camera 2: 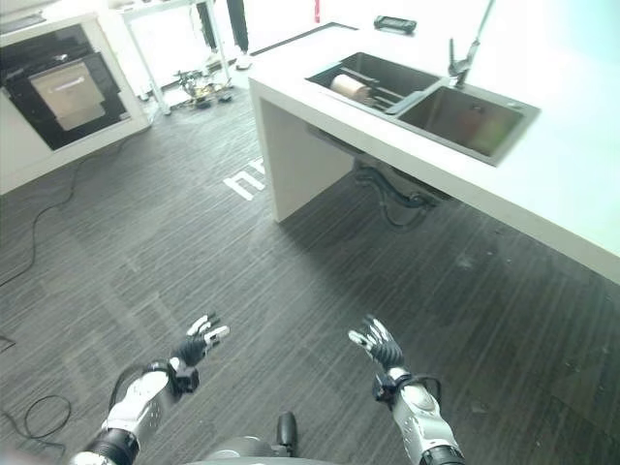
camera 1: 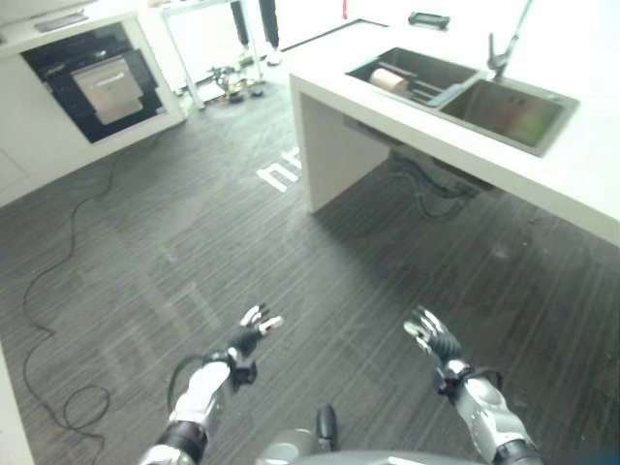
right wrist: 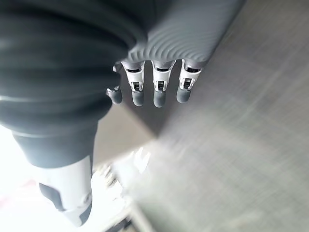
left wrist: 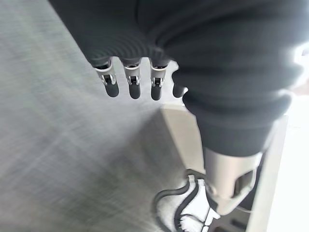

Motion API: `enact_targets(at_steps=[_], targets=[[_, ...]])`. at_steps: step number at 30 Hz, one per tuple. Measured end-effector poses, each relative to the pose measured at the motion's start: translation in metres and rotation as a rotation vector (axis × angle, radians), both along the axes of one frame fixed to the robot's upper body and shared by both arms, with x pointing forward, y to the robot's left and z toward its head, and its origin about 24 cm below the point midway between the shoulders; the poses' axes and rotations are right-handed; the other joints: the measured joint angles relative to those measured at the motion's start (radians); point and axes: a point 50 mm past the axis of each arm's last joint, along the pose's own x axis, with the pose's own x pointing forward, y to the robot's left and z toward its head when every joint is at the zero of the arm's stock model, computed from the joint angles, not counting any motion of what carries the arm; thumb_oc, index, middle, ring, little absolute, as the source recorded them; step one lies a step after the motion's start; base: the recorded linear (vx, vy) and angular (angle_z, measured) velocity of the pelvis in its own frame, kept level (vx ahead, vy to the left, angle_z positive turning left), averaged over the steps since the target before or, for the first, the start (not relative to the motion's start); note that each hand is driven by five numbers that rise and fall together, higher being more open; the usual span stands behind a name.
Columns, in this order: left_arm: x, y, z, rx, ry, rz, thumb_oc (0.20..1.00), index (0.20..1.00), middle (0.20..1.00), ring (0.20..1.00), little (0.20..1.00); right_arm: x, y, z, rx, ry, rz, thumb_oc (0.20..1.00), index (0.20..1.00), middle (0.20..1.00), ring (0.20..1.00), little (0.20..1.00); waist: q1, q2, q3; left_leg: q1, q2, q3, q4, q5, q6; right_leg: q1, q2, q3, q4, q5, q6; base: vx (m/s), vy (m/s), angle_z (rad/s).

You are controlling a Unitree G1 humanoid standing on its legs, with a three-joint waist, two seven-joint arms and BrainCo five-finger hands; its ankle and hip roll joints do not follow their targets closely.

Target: Place the dishes in the dishwasher.

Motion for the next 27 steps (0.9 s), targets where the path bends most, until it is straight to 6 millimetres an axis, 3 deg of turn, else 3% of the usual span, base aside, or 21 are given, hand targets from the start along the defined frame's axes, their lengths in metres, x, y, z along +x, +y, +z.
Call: enact_targets(at_steps=[3, 4, 5, 6, 8, 9, 10, 11, 12, 13, 15, 16, 18, 20, 21, 22, 23, 24, 25, 26, 27], targets=[[0.0, -0.013, -0.003, -0.038, 0.0, -0.012, 1.0, 1.0, 1.0, 1.0, 1.0, -0.004, -0.001, -0.008, -0.025, 0.044, 0.025, 1.0, 1.0, 1.0, 1.0, 1.0, -0.008, 0.055, -0.003, 0.075, 0.036, 0.006, -0.004, -0.024, 0.0, -0.151, 0.019, -0.038, -0.081, -0.168, -0.016, 0.2, -0.024, 0.12], [-0.001, -0.016, -0.004, -0.05, 0.005, -0.026, 1.0, 1.0, 1.0, 1.0, 1.0, -0.005, -0.003, -0.009, -0.035, 0.049, 0.031, 1.0, 1.0, 1.0, 1.0, 1.0, -0.019, 0.056, -0.005, 0.113, 0.051, 0.007, -0.004, -0.06, -0.065, -0.209, 0.039, -0.041, -0.262, -0.209, -0.033, 0.24, -0.101, 0.28], [-0.003, -0.014, -0.004, -0.048, 0.009, -0.03, 1.0, 1.0, 1.0, 1.0, 1.0, -0.006, -0.005, -0.009, -0.041, 0.05, 0.035, 1.0, 1.0, 1.0, 1.0, 1.0, -0.036, 0.041, -0.011, 0.134, 0.045, 0.004, -0.013, -0.076, -0.09, -0.232, 0.04, -0.044, -0.416, -0.206, -0.046, 0.24, -0.127, 0.6], [-0.006, -0.013, -0.007, -0.046, 0.025, -0.03, 1.0, 1.0, 1.0, 1.0, 1.0, -0.011, -0.013, -0.011, -0.054, 0.066, 0.027, 1.0, 1.0, 1.0, 1.0, 1.0, -0.056, 0.014, -0.011, 0.184, 0.031, 0.001, -0.018, -0.097, -0.116, -0.249, 0.051, -0.06, -0.612, -0.168, -0.1, 0.34, -0.173, 0.58], [-0.014, -0.012, -0.013, -0.048, 0.054, -0.026, 1.0, 1.0, 1.0, 1.0, 1.0, -0.016, -0.017, -0.014, -0.064, 0.081, 0.025, 1.0, 1.0, 1.0, 1.0, 1.0, -0.063, 0.006, -0.011, 0.226, 0.025, 0.004, -0.016, -0.119, -0.141, -0.266, 0.06, -0.09, -0.741, -0.118, -0.134, 0.34, -0.151, 0.51], [-0.011, -0.014, -0.012, -0.052, 0.047, -0.027, 1.0, 1.0, 1.0, 1.0, 1.0, -0.015, -0.021, -0.012, -0.073, 0.074, 0.03, 1.0, 1.0, 1.0, 1.0, 1.0, -0.074, -0.005, -0.019, 0.222, 0.018, 0.0, -0.005, -0.157, -0.149, -0.29, 0.049, -0.103, -0.859, -0.088, -0.091, 0.23, -0.098, 0.84], [-0.007, -0.016, -0.009, -0.053, 0.035, -0.035, 1.0, 1.0, 1.0, 1.0, 1.0, -0.012, -0.024, -0.01, -0.079, 0.069, 0.022, 1.0, 1.0, 1.0, 1.0, 1.0, -0.086, -0.012, -0.017, 0.239, 0.013, 0.011, -0.009, -0.204, -0.118, -0.329, 0.024, -0.133, -0.918, -0.064, -0.083, 0.35, -0.187, 0.38], [-0.027, -0.012, -0.024, -0.051, 0.11, -0.011, 1.0, 1.0, 1.0, 1.0, 1.0, -0.017, -0.016, -0.018, -0.056, 0.112, 0.032, 1.0, 1.0, 1.0, 1.0, 1.0, -0.06, -0.009, -0.011, 0.342, 0.007, 0.01, 0.019, -0.242, -0.154, -0.285, 0.067, -0.178, -0.864, 0.001, -0.259, 0.37, -0.207, 0.09], [-0.039, -0.012, -0.031, -0.054, 0.144, -0.004, 1.0, 1.0, 1.0, 1.0, 1.0, -0.023, -0.015, -0.022, -0.051, 0.132, 0.027, 1.0, 1.0, 1.0, 1.0, 1.0, -0.062, -0.023, -0.03, 0.371, -0.014, 0.001, 0.074, -0.255, -0.174, -0.214, 0.079, -0.185, -0.856, 0.014, -0.31, 0.37, -0.199, -0.18], [-0.044, -0.014, -0.035, -0.063, 0.159, 0.0, 1.0, 1.0, 1.0, 1.0, 1.0, -0.029, -0.018, -0.025, -0.049, 0.148, 0.015, 1.0, 1.0, 1.0, 1.0, 1.0, -0.062, -0.056, -0.054, 0.363, -0.048, -0.005, 0.157, -0.275, -0.196, -0.151, 0.086, -0.119, -0.91, 0.082, -0.348, 0.26, -0.132, 0.15], [-0.045, -0.029, -0.036, -0.096, 0.155, -0.028, 1.0, 1.0, 1.0, 1.0, 1.0, -0.022, -0.032, -0.021, -0.087, 0.138, -0.001, 1.0, 1.0, 1.0, 1.0, 1.0, -0.052, 0.001, -0.069, 0.281, -0.006, -0.02, 0.283, -0.357, -0.166, -0.09, 0.13, -0.086, -0.997, 0.13, -0.357, 0.25, -0.135, -0.04], [-0.041, -0.028, -0.034, -0.088, 0.144, -0.029, 1.0, 1.0, 1.0, 1.0, 1.0, -0.017, -0.03, -0.019, -0.084, 0.119, 0.006, 1.0, 1.0, 1.0, 1.0, 1.0, -0.053, -0.004, -0.066, 0.234, 0.005, -0.021, 0.284, -0.366, -0.159, -0.077, 0.136, -0.081, -1.025, 0.134, -0.359, 0.28, -0.152, -0.36], [-0.03, -0.026, -0.027, -0.077, 0.112, -0.037, 1.0, 1.0, 1.0, 1.0, 1.0, -0.006, -0.027, -0.011, -0.083, 0.081, 0.013, 1.0, 1.0, 1.0, 1.0, 1.0, -0.059, -0.02, -0.052, 0.105, 0.037, -0.04, 0.314, -0.367, -0.152, -0.027, 0.162, -0.051, -1.05, 0.107, -0.354, 0.27, -0.153, -0.48], [-0.024, -0.032, -0.025, -0.095, 0.095, -0.043, 1.0, 1.0, 1.0, 1.0, 1.0, -0.004, -0.032, -0.009, -0.102, 0.07, 0.018, 1.0, 1.0, 1.0, 1.0, 1.0, -0.072, 0.021, -0.043, 0.038, 0.1, -0.039, 0.325, -0.335, -0.119, -0.019, 0.2, -0.064, -1.011, 0.041, -0.306, 0.15, -0.071, -0.59], [-0.022, -0.038, -0.022, -0.113, 0.073, -0.05, 1.0, 1.0, 1.0, 1.0, 1.0, -0.002, -0.035, -0.008, -0.114, 0.07, 0.018, 1.0, 1.0, 1.0, 1.0, 1.0, -0.063, 0.076, -0.049, 0.033, 0.143, -0.003, 0.339, -0.369, -0.109, -0.106, 0.209, -0.079, -0.747, -0.045, -0.304, 0.16, -0.063, -0.53], [-0.02, -0.042, -0.019, -0.123, 0.054, -0.067, 1.0, 1.0, 1.0, 1.0, 1.0, -0.004, -0.037, -0.007, -0.117, 0.064, 0.021, 1.0, 1.0, 1.0, 1.0, 1.0, -0.09, 0.063, -0.057, 0.041, 0.127, -0.011, 0.33, -0.363, -0.143, -0.127, 0.167, -0.084, -0.605, -0.141, -0.255, 0.16, -0.064, -0.46], [-0.02, -0.041, -0.017, -0.125, 0.038, -0.075, 1.0, 1.0, 1.0, 1.0, 1.0, -0.006, -0.037, -0.007, -0.115, 0.064, 0.017, 1.0, 1.0, 1.0, 1.0, 1.0, -0.095, 0.044, -0.058, 0.047, 0.109, -0.01, 0.347, -0.375, -0.159, -0.109, 0.139, -0.071, -0.597, -0.22, -0.237, 0.17, -0.046, -0.05], [-0.015, -0.041, -0.015, -0.122, 0.029, -0.072, 1.0, 1.0, 1.0, 1.0, 1.0, -0.005, -0.038, -0.007, -0.114, 0.068, 0.01, 1.0, 1.0, 1.0, 1.0, 1.0, -0.096, 0.028, -0.033, -0.009, 0.095, -0.029, 0.5, -0.38, -0.181, -0.072, 0.133, -0.05, -0.632, -0.265, -0.287, 0.18, 0.012, -0.09], [-0.015, -0.041, -0.016, -0.122, 0.032, -0.073, 1.0, 1.0, 1.0, 1.0, 1.0, -0.008, -0.039, -0.011, -0.113, 0.086, 0.004, 1.0, 1.0, 1.0, 1.0, 1.0, -0.094, 0.018, -0.026, -0.086, 0.09, -0.044, 0.643, -0.345, -0.217, -0.059, 0.128, -0.038, -0.657, -0.261, -0.301, 0.18, 0.061, -0.5], [-0.022, -0.04, -0.02, -0.125, 0.052, -0.07, 1.0, 1.0, 1.0, 1.0, 1.0, -0.013, -0.042, -0.015, -0.119, 0.114, 0.002, 1.0, 1.0, 1.0, 1.0, 1.0, -0.062, 0.001, -0.016, -0.19, 0.063, -0.093, 0.729, -0.344, -0.214, -0.009, 0.124, 0.012, -0.736, -0.219, -0.285, 0.18, 0.117, -0.69], [-0.025, -0.039, -0.022, -0.123, 0.064, -0.066, 1.0, 1.0, 1.0, 1.0, 1.0, -0.014, -0.041, -0.016, -0.12, 0.117, 0.011, 1.0, 1.0, 1.0, 1.0, 1.0, -0.057, 0.002, -0.015, -0.2, 0.055, -0.12, 0.652, -0.338, -0.203, 0.025, 0.126, 0.029, -0.784, -0.202, -0.28, 0.18, 0.172, -0.87]])
